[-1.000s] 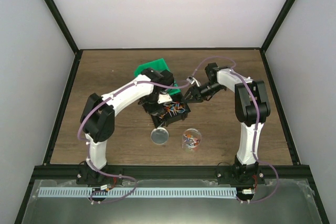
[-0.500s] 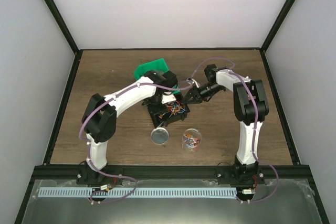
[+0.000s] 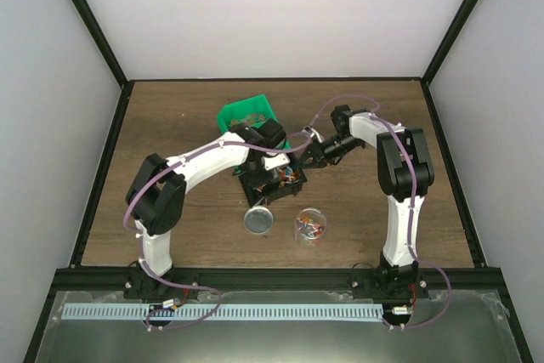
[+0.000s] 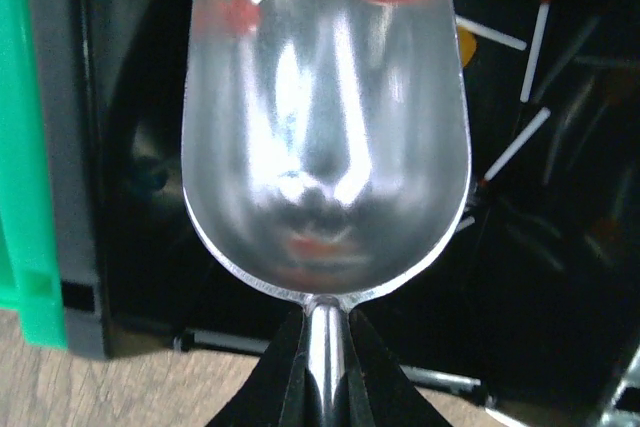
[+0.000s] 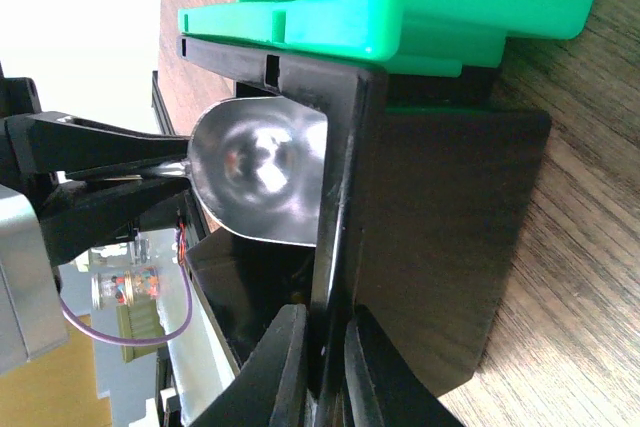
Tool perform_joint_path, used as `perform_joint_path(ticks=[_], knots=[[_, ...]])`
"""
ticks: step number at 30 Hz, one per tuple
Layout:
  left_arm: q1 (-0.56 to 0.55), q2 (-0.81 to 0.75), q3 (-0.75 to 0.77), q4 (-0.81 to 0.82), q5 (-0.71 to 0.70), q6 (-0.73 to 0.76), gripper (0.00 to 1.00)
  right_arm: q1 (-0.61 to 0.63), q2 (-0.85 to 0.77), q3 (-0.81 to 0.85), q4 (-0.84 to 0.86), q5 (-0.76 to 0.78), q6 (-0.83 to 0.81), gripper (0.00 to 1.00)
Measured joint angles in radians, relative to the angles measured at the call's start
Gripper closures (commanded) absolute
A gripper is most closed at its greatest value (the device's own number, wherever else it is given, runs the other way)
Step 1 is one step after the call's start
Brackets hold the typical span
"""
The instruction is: Pack the candies
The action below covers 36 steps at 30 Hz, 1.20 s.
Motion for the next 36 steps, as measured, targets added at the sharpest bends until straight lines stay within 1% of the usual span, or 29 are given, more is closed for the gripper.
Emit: perform_joint_path(ticks=[6, 10, 15, 22, 32, 36], knots=[[0.0, -0.021, -0.085, 0.151, 0.031, 0.029, 0.96, 0.0, 0.0, 0.0, -0.002, 0.002, 0.0, 0.99], [0.01, -0.044, -0.138, 0.215, 0.059, 0.045, 0.96, -0.002, 0.0, 0.001, -0.002, 0.003, 0.0, 0.99], [0.027, -0.106, -0.276, 0.37, 0.107, 0.051, 0.96, -0.003, 0.0, 0.002, -0.006, 0.004, -0.001, 0.99], [0.078, -0.168, -0.449, 0.584, 0.215, 0.054, 0.96, -0.005, 0.002, 0.006, -0.018, 0.008, -0.011, 0.99], [0.161, -0.212, -0.567, 0.772, 0.38, 0.099, 0.96, -0.006, 0.016, 0.029, -0.056, 0.007, -0.034, 0.99], [0.18, -0.226, -0.597, 0.813, 0.422, 0.123, 0.96, -0.005, 0.02, 0.031, -0.064, 0.005, -0.035, 0.99]])
